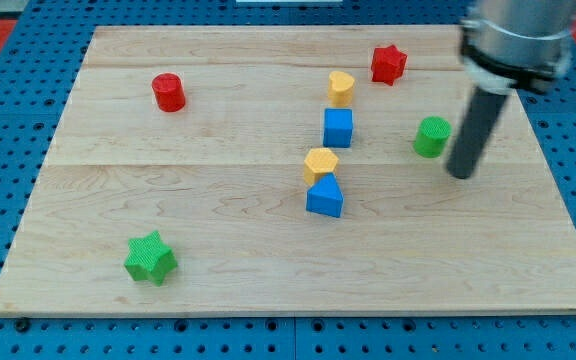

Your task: Push red star to the top of green circle

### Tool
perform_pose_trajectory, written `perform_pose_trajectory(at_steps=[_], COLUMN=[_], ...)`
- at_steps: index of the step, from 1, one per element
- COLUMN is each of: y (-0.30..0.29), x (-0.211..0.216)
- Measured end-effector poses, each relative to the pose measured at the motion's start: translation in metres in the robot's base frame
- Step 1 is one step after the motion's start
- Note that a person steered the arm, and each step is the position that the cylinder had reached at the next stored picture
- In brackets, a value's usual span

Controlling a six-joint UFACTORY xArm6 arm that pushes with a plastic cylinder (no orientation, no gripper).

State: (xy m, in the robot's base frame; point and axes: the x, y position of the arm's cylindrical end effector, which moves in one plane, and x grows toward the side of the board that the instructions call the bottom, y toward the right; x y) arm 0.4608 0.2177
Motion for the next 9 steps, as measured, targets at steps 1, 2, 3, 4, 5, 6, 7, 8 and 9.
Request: perform_pose_trajectory(at_steps=[1, 2, 3, 4, 5, 6, 7, 8, 9], y=[-0.001, -0.042, -0.044, 0.025, 0.026, -0.059, -0.129, -0.088, -0.056], x=[-0.015, -0.041, -0.052, -0.084, -0.186, -0.262, -0.246, -0.216, -0.186])
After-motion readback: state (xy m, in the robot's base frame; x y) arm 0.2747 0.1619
